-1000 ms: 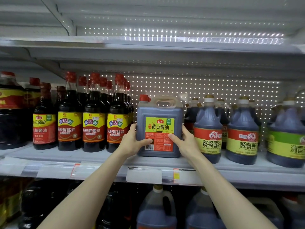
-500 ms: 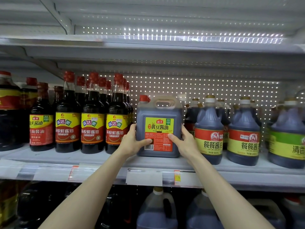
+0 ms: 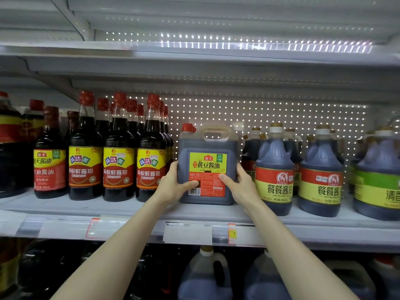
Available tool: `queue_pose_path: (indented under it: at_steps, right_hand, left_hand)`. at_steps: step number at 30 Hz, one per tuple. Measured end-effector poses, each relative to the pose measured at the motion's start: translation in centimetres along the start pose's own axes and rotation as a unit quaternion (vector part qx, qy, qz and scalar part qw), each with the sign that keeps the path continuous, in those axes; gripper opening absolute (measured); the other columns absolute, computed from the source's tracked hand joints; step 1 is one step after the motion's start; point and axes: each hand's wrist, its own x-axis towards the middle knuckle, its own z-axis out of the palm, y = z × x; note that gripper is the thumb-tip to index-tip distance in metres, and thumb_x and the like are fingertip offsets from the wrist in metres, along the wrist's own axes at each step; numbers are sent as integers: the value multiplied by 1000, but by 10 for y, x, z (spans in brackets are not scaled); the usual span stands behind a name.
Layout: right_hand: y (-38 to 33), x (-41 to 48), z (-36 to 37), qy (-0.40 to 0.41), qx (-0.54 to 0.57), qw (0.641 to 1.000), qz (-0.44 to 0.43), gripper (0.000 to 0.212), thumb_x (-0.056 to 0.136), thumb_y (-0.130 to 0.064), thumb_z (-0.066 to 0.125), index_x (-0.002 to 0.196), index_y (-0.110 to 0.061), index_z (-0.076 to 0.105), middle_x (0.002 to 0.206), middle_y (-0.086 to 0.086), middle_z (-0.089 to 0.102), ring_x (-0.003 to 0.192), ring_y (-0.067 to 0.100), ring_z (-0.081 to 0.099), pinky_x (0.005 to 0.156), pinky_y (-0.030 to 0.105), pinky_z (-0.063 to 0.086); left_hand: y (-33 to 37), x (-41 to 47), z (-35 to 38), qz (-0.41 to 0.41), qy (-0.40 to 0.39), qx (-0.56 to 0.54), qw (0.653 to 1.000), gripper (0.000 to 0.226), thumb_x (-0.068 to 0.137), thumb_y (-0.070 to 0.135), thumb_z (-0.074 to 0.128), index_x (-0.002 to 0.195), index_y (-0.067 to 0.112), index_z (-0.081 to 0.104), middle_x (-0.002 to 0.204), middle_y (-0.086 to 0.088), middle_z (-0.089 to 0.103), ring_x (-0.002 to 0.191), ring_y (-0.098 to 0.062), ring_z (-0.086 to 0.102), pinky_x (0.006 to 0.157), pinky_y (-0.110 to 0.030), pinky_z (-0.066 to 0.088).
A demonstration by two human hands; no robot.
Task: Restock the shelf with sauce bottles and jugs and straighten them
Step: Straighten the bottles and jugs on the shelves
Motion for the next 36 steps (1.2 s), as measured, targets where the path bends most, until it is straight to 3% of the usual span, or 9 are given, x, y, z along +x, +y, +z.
queue_pose_path:
  at_steps: [5, 9, 36]
  right_hand:
    - [1, -1, 0, 11, -14, 1000, -3, 70, 92, -34, 61, 152, -25, 24, 142, 2, 51, 123, 21, 54, 99, 39, 50]
    - [2, -2, 0, 19, -34, 999, 2, 74, 90, -41, 61, 152, -25, 24, 145, 4, 47, 127, 23, 51, 101, 44, 48]
    - [4, 5, 0, 6, -8, 1000, 9, 71, 91, -37, 60, 152, -24, 25, 146, 5, 46, 126, 24, 51, 100, 46, 49]
  left_hand:
    - [2, -1, 1, 2, -15, -21, 1000, 74, 84, 19, 71, 144, 18, 27, 129, -1, 53, 113, -16, 53, 99, -40, 48]
    - [1, 0, 0, -3, -25, -35, 999, 75, 85, 20, 71, 144, 19, 25, 134, -5, 54, 116, -19, 56, 99, -44, 50]
    - [3, 1, 3, 1, -2, 7, 1000, 77, 85, 23, 70, 146, 17, 24, 138, -7, 50, 120, -22, 53, 95, -40, 50]
